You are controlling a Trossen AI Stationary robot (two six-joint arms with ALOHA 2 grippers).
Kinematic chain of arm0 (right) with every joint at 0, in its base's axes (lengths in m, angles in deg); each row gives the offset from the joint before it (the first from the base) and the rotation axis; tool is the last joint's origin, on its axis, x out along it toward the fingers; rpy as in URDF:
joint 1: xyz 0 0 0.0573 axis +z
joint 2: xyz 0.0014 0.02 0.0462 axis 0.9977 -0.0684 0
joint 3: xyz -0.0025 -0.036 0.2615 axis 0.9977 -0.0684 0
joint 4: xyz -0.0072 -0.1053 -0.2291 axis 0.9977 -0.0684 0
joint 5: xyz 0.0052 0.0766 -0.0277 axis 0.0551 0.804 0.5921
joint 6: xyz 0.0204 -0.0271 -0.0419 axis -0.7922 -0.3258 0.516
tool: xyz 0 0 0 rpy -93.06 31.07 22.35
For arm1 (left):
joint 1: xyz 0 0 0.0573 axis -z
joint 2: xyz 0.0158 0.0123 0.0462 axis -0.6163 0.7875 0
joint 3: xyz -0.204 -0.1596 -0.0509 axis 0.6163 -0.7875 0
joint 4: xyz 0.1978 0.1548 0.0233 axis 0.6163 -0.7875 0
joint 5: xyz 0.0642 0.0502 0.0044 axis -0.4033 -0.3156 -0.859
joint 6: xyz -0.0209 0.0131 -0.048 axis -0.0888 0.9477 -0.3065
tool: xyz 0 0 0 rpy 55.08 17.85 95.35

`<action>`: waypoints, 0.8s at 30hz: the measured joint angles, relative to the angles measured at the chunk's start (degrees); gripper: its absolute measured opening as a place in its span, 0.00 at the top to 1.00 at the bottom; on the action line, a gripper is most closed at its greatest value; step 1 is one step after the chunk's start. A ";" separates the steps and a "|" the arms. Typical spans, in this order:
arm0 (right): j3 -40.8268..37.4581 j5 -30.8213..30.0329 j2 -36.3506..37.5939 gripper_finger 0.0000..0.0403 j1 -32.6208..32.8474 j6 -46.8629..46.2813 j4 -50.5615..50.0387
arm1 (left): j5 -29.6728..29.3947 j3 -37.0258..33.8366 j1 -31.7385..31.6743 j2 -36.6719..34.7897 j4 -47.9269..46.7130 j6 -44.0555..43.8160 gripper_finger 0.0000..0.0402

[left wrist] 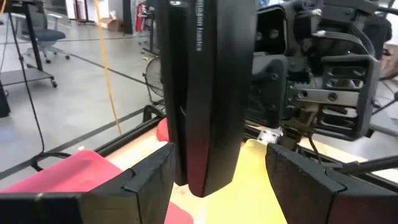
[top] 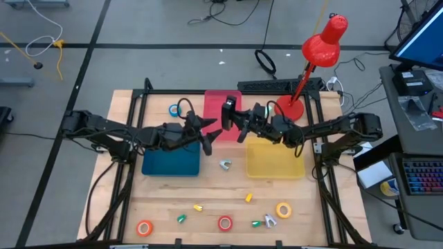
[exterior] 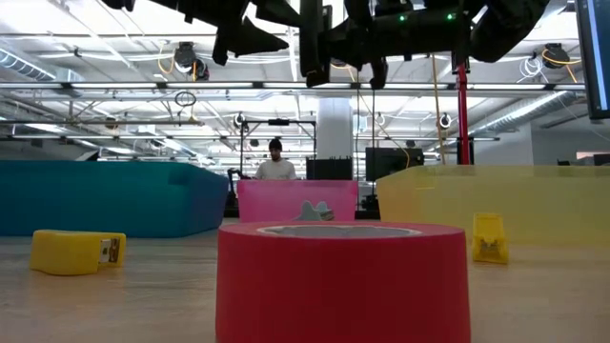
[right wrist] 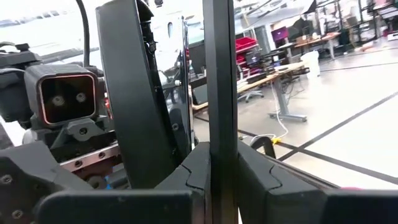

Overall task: Pick and place Stapler, Stapler remover, tape
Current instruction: Put the black stapler into the blue bin

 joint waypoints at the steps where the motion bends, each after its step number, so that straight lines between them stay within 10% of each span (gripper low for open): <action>1: -0.01 -0.14 0.00 0.91 0.04 0.12 0.13 | 0.27 0.00 -0.14 0.00 0.00 -0.38 0.39; 24: 3.37 -5.75 0.02 0.91 1.85 4.89 -1.10 | -0.86 8.20 -3.00 8.53 2.63 4.54 0.39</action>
